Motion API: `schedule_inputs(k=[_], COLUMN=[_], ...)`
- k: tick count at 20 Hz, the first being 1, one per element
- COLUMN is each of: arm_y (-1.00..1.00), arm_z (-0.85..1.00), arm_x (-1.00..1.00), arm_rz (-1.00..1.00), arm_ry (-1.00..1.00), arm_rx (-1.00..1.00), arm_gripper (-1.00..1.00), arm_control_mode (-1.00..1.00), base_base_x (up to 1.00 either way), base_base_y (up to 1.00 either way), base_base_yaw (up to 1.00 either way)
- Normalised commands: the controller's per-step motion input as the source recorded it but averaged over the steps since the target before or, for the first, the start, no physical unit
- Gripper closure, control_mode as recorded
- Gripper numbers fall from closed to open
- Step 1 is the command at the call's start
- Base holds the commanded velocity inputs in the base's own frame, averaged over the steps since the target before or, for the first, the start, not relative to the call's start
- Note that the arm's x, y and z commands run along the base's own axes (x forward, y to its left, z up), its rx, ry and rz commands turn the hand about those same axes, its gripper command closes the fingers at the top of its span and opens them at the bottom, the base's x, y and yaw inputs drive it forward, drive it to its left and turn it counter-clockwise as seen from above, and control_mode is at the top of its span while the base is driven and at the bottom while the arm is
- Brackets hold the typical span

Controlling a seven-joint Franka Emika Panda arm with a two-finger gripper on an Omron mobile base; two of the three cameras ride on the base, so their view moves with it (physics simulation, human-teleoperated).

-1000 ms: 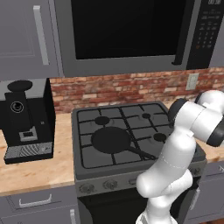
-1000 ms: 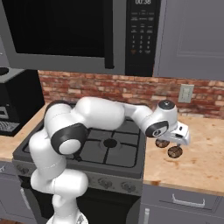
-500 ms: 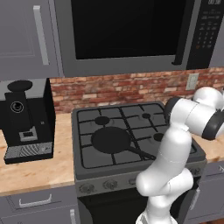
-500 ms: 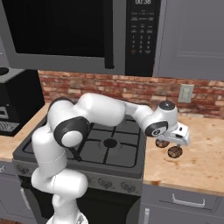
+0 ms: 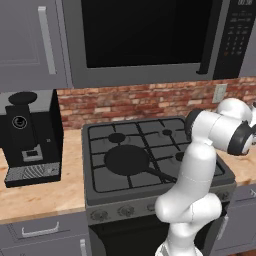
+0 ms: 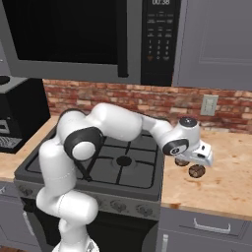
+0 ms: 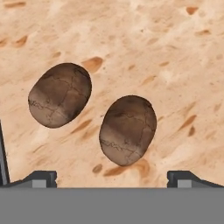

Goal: Put the potato and potato in the pan. Then turn on the front left burner and set the heat to medium.

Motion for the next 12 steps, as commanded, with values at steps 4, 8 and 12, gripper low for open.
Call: schedule_inputs(k=[4,8,12], arm_y=[-0.09,-0.12,-0.15], arm_z=[-0.21,-0.14,-0.02], arm_x=[0.09,0.11,0.12], arm_rz=[0.00,0.00,0.00], arm_ry=[0.00,0.00,0.00], arm_rx=[0.00,0.00,0.00], arm_gripper=[-1.00,-1.00,-1.00], arm_control_mode=[-1.00,-1.00,-1.00], base_base_x=[0.00,0.00,0.00], base_base_y=[0.00,0.00,0.00], base_base_yaw=[0.00,0.00,0.00])
